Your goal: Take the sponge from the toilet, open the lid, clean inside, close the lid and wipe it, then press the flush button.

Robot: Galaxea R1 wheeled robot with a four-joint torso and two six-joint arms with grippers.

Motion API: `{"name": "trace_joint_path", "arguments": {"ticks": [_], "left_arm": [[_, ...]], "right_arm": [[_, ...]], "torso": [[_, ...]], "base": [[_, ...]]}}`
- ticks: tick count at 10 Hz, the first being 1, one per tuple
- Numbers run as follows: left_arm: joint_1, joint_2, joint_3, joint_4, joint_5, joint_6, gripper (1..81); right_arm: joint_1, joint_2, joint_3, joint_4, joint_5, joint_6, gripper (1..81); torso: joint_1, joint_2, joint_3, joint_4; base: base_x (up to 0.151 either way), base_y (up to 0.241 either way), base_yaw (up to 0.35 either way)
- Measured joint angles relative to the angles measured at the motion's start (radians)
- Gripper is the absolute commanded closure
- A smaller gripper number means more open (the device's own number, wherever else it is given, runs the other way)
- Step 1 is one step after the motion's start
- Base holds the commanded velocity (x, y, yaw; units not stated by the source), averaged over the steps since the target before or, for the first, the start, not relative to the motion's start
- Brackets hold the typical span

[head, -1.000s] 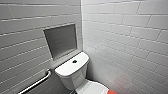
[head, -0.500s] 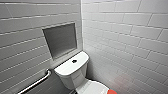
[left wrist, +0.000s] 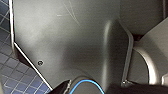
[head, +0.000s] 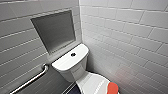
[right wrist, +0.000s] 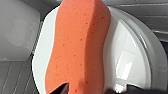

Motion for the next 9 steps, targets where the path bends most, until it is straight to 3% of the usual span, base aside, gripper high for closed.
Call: {"name": "trace_joint_path", "arguments": {"ticks": [9], "left_arm": [[-0.003,0.0,0.002,0.0,-0.01,0.0,1.0]], "right_arm": [[0.086,0.037,-0.065,0.014,0.003,0.08,1.0]], "torso": [[0.0,0.0,-0.021,0.0]], "base": [[0.0,0.0,0.0]]}}
